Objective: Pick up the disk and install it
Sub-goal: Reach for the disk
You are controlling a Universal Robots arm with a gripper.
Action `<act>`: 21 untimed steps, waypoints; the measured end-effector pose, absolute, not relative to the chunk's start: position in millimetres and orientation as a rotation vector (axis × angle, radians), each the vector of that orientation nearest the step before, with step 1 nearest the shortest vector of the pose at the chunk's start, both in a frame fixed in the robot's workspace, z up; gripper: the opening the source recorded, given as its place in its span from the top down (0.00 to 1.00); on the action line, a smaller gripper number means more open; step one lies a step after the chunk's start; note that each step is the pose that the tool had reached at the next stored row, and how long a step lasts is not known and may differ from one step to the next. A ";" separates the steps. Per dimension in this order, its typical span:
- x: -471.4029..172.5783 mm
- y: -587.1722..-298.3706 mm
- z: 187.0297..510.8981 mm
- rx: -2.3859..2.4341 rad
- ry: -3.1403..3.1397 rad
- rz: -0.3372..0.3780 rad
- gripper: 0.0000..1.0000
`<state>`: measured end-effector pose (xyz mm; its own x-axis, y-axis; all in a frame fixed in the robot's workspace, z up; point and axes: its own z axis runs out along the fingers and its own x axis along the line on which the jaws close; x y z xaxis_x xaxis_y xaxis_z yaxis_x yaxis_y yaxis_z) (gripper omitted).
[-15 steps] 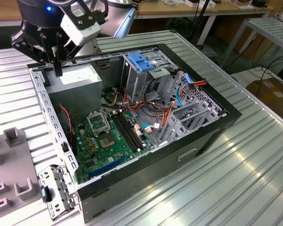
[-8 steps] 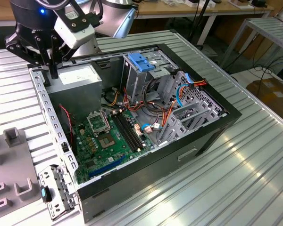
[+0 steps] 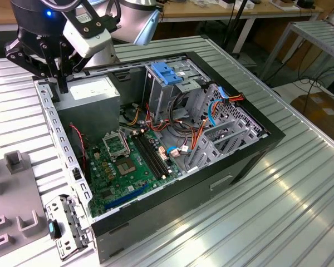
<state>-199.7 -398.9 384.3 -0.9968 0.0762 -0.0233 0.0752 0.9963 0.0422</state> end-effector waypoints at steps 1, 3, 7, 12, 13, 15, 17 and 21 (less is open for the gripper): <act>-199.7 -398.9 384.3 0.118 3.114 0.064 0.89; -199.8 -398.9 384.3 0.118 3.114 0.064 0.89; -201.5 -398.9 384.3 0.118 3.114 0.064 0.89; -212.7 -398.9 384.0 0.119 3.132 0.064 0.89; -213.6 -398.9 384.0 0.120 3.136 0.064 0.89; -215.6 -398.9 383.9 0.120 3.137 0.063 0.89; -217.9 -398.9 383.9 0.120 3.137 0.063 0.89; -222.3 -398.8 383.8 0.120 3.139 0.063 0.89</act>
